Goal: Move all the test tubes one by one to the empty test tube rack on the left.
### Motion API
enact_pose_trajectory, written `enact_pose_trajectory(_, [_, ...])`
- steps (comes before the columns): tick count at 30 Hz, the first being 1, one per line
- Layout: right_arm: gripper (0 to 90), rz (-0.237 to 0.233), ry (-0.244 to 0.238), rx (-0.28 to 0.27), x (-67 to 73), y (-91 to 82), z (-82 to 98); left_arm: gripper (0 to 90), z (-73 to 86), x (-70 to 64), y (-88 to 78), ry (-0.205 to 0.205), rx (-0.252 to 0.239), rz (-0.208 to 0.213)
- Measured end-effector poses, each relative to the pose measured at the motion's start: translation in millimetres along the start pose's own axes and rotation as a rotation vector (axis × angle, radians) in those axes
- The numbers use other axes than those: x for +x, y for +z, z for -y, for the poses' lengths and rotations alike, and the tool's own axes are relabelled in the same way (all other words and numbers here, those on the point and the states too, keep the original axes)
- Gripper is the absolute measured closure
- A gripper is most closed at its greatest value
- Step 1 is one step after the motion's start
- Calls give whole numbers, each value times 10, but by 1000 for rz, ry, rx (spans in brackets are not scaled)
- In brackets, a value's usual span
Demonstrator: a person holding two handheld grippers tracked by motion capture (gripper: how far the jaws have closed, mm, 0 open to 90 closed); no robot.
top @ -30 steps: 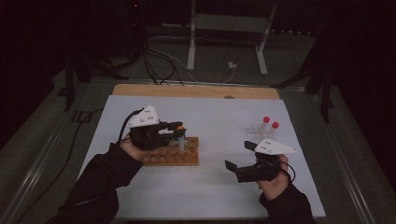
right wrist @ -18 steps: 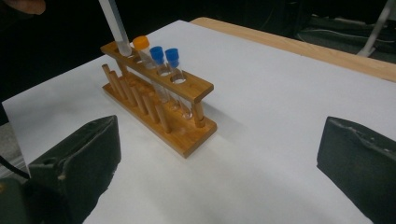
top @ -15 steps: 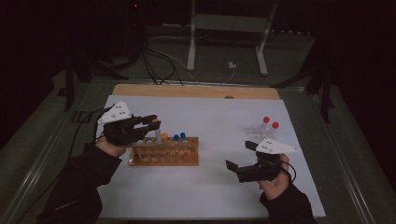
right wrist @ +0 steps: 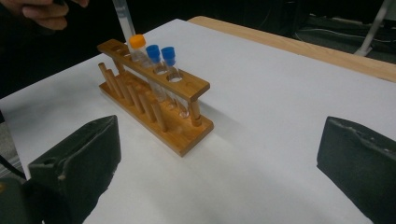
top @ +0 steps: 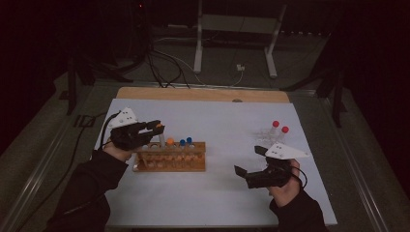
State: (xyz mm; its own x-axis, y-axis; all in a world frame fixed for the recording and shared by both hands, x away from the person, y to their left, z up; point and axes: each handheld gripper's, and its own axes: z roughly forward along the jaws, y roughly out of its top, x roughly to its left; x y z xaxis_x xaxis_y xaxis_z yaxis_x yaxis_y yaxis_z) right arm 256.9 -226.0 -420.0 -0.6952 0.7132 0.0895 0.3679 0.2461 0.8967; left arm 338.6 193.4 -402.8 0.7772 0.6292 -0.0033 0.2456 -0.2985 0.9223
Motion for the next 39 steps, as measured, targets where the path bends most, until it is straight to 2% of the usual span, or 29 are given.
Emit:
enact_pose_trajectory(14, [0, -4, 1, 11, -13, 2, 9, 718, 282, 3, 177, -29, 54, 11])
enact_pose_trajectory(20, [0, -4, 0, 11, -12, 1, 11, 718, 360, -7, 202, -26, 62, 5])
enact_pose_trajectory(30, [0, -4, -1, 12, -10, -2, 10, 717, 439, -24, 181, -32, 54, -2])
enact_pose_trajectory(33, [0, -5, 0, 13, -11, -2, 9, 715, 452, -44, 176, -19, 65, -4])
enact_pose_trajectory(39, [0, -3, -3, 9, -12, -11, 1, 714, 440, -32, 172, -26, 77, 6])
